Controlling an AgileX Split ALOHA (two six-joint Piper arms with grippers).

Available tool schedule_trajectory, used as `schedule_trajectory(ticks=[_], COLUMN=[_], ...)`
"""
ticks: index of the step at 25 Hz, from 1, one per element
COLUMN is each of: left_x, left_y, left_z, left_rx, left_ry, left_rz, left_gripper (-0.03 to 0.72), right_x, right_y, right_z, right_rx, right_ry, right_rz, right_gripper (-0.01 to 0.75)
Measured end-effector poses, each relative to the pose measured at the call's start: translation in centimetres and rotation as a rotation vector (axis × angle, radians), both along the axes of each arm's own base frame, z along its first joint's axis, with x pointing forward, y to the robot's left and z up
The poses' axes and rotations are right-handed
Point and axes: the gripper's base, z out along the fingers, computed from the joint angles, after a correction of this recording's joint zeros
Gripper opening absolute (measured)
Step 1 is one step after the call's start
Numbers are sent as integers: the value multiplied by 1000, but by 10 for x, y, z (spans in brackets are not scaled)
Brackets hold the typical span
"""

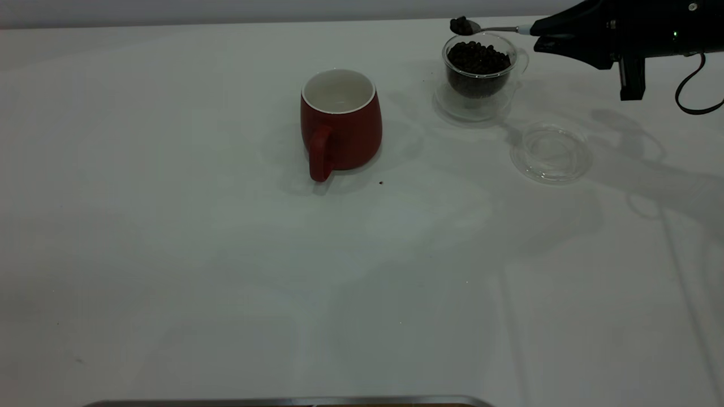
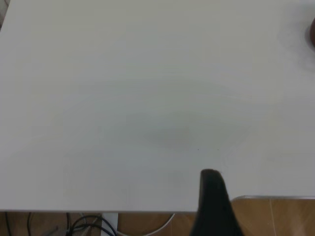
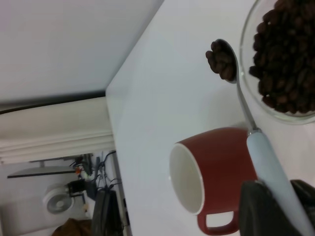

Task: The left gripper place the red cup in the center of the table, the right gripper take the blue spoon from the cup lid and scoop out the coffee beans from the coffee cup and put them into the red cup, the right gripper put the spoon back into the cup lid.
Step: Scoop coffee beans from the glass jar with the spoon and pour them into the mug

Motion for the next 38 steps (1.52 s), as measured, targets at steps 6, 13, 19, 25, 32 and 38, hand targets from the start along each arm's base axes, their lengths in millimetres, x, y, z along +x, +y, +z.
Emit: schedule_trajectory(ticks=[6, 13, 19, 25, 32, 38], left_x=[0, 0, 0, 0, 0, 0], left_y=[0, 0, 0, 0, 0, 0], left_z=[0, 0, 0, 0, 0, 0], left_rx=[0, 0, -1, -1, -1, -1], left_ry=[0, 0, 0, 0, 0, 0], left_rz=[0, 0, 1, 1, 1, 1], left_gripper=[577, 577, 577, 577, 577, 577], right_x=[0, 0, -2, -5, -9, -9], right_y=[2, 26, 56, 84, 105, 108], right_z=[2, 3, 4, 4, 3, -3], right_rx=[17, 29, 34, 36, 20, -79], right_ry=[-10, -16, -17, -15, -22, -36], right_rz=[13, 76, 153, 224, 281, 286], right_gripper=[113, 113, 113, 113, 113, 113])
